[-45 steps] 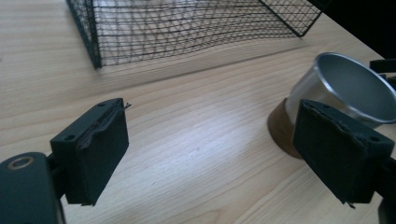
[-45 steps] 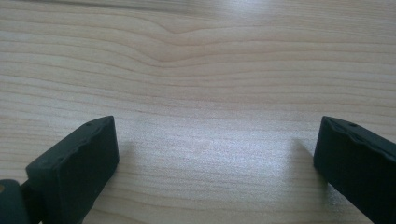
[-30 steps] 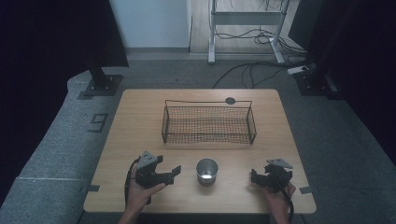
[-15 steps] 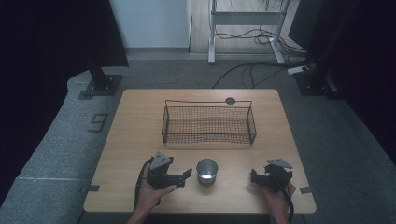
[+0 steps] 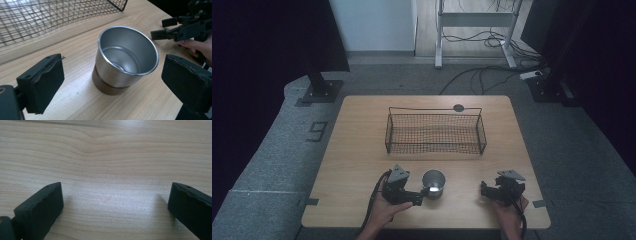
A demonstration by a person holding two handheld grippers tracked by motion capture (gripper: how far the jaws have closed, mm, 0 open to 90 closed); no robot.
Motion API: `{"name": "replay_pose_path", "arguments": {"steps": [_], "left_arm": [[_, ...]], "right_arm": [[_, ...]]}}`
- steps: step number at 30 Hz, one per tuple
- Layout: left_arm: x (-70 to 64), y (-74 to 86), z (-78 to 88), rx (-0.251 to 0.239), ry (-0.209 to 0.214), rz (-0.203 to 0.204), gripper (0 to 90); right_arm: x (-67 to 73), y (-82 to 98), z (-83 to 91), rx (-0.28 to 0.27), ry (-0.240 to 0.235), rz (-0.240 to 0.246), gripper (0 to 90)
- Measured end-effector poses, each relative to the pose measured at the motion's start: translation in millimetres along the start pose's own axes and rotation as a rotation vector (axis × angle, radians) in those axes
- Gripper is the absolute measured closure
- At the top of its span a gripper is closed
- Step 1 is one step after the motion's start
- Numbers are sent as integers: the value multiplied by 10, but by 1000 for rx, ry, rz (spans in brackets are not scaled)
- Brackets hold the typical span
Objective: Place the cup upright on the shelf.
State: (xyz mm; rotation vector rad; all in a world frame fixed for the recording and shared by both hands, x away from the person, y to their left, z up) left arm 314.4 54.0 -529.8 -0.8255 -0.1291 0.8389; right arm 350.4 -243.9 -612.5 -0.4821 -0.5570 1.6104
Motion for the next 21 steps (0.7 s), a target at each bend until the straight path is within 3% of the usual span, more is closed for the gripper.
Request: {"name": "replay_pose_path", "arguments": {"steps": [21], "left_arm": [[-151,-53,-340,52,-8,-28,42]], "right_arm": [[1,1,3,-4,-1,3,7]]}}
Point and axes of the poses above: each handheld gripper's, and its own axes: z roughly backward along the jaws, y roughly out of its underside, x roughly to its left, the point moved 8 cm from there along -z, roughly forward along the jaws, and after that the axes turned 8 degrees about x, right-handed, at the moved point
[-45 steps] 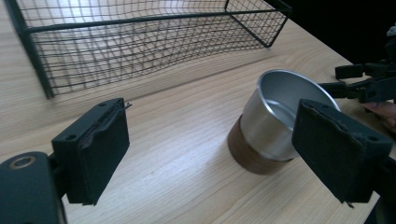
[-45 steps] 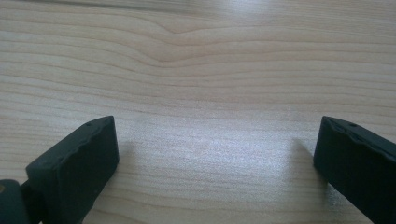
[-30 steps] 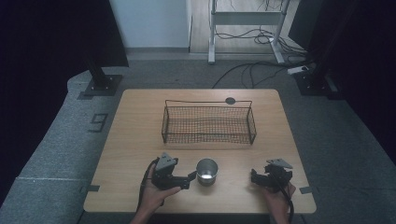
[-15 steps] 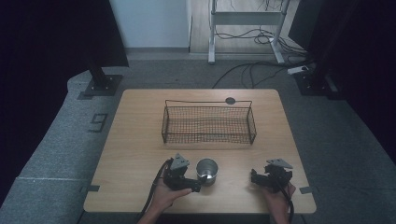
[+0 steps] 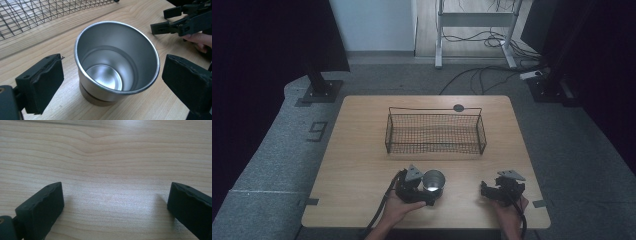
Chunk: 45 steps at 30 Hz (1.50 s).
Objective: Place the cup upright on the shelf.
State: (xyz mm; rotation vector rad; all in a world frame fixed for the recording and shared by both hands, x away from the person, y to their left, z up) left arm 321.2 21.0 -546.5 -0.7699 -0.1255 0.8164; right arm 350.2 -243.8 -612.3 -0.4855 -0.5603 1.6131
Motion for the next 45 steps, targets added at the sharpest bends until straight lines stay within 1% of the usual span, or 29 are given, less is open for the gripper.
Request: {"name": "replay_pose_path", "arguments": {"steps": [7,13,14,16,17,19,21,24,29,31,32,33,34,40,45], "left_arm": [[-38,-29,-130,7,-10,-7,46],[-46,-33,-206,14,-21,-9,53],[-45,-29,-232,16,-24,-8,62],[-45,-29,-241,16,-27,-12,70],[-46,-32,-246,10,-32,-14,92],[-40,-37,-257,5,-43,-17,103],[-38,-38,-262,3,-44,-17,122],[-42,-33,-257,0,-51,-24,128],[-46,-33,-247,-5,-50,-26,133],[-54,-48,-216,-16,-34,-18,144],[-54,-48,-216,-16,-34,-18,146],[-64,-59,-196,-23,-17,-14,146],[-71,-73,-168,-32,-16,-20,147],[-41,-78,-127,-37,-25,-18,148],[-14,-105,-35,-55,-28,-13,148]], "right_arm": [[0,0,0,0,0,0,7],[0,0,0,0,0,0,7],[0,0,0,0,-1,0,7],[0,0,0,0,-1,0,7],[0,0,0,0,-1,0,7],[0,0,0,0,-1,0,7],[0,0,0,0,-1,0,7],[0,0,0,0,0,0,7],[0,0,0,0,-1,0,7],[0,0,0,0,-1,0,7],[0,0,0,0,-1,0,7],[0,0,0,0,-1,0,7],[0,0,0,0,0,0,7],[0,0,0,0,0,0,7],[0,0,0,0,0,0,7]]}}
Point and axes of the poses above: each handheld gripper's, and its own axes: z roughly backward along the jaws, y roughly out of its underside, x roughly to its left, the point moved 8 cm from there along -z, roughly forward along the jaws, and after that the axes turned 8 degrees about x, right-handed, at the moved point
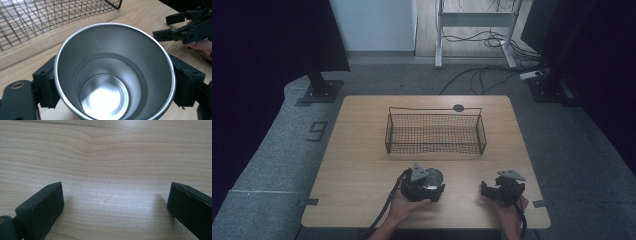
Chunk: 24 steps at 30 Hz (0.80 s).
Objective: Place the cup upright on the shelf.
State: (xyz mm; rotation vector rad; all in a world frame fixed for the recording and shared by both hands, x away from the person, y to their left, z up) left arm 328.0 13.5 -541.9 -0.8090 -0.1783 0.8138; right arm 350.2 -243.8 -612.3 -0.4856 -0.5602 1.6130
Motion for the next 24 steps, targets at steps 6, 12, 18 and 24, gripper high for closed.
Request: {"name": "replay_pose_path", "arguments": {"steps": [6,12,18,24], "left_arm": [[10,-69,148,-22,6,-6,149],[24,-127,270,-40,8,-11,149],[44,-162,363,-50,9,-7,149],[99,-217,447,-68,12,2,149]], "right_arm": [[0,0,0,0,1,0,7],[0,0,0,0,1,0,7],[0,0,0,0,1,0,8],[-2,0,1,-1,2,-1,10]]}}
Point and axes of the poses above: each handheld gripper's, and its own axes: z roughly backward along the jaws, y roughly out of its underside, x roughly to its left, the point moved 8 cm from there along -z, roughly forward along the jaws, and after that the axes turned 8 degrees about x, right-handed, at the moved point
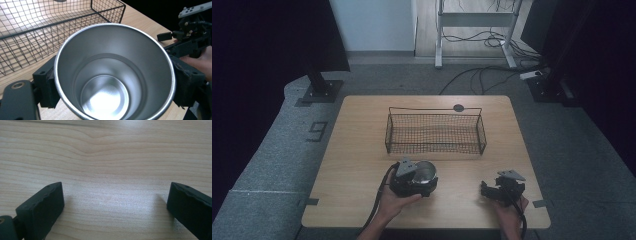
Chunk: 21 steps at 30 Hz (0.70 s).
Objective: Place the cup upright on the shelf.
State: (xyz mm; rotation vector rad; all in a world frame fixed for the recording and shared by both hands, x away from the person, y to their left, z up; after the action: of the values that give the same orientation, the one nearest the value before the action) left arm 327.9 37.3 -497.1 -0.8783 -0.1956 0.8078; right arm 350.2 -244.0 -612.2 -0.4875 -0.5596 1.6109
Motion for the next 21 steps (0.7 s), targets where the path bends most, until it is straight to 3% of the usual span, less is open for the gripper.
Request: {"name": "replay_pose_path", "arguments": {"steps": [21], "left_arm": [[175,-145,119,-5,-18,17,149]], "right_arm": [[0,0,0,0,0,0,10]]}}
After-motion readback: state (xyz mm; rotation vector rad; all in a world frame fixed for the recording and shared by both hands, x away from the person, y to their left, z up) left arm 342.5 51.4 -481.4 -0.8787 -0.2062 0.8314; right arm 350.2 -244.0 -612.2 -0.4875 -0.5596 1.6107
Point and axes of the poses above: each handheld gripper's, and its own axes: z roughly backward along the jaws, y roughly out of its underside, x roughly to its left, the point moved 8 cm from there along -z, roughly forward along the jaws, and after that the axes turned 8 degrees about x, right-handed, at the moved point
